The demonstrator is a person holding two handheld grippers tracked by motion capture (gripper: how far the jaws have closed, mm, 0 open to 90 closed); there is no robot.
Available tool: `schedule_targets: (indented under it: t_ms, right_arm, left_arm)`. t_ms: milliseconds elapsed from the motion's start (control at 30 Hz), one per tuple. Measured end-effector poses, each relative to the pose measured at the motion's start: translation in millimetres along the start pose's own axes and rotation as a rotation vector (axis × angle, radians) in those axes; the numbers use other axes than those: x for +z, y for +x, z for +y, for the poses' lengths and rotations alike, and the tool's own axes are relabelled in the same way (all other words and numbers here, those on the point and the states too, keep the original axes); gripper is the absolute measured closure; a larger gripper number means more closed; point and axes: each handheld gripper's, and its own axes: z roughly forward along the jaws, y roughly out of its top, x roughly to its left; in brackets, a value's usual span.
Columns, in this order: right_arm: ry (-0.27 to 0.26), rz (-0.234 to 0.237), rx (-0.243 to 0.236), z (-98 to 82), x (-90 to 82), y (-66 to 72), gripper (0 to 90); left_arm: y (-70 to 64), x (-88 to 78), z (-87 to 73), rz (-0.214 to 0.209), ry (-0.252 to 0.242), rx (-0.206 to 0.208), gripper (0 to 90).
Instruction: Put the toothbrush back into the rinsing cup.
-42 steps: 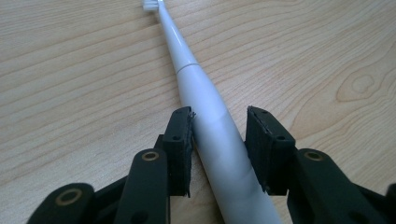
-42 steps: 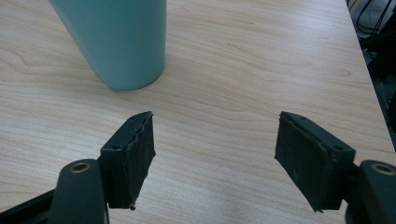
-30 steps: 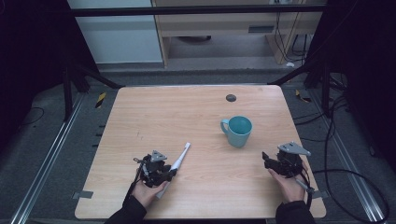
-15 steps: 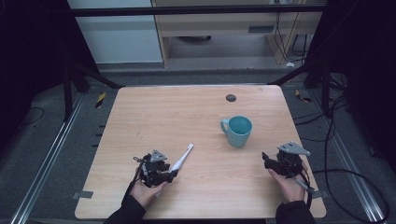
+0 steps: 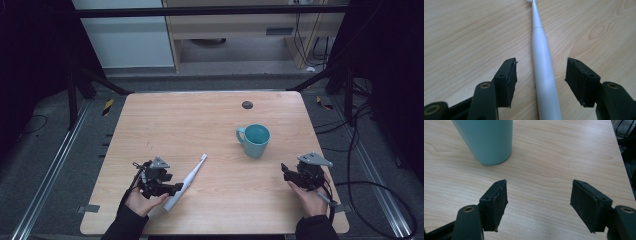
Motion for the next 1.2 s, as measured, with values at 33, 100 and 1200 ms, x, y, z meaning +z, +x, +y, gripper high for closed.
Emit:
schedule_targets:
  t_ms: [33, 100, 1200]
  right_arm:
    - [0.001, 0.001, 0.001, -0.1, -0.1, -0.3, 29.7]
    - [0.002, -0.001, -0.004, -0.5, -0.2, -1.3, 29.8]
    - [0.017, 0.007, -0.015, -0.3, 1.9, 0.3, 32.4]
  left_arm:
    - [-1.2, 0.2, 0.0, 0.003, 0.008, 0.000, 41.2]
    - [-2.9, 1.6, -0.3, 0.007, 0.035, 0.013, 41.3]
    - [-8.8, 27.9, 11.2, 0.021, 0.258, 0.043, 49.6]
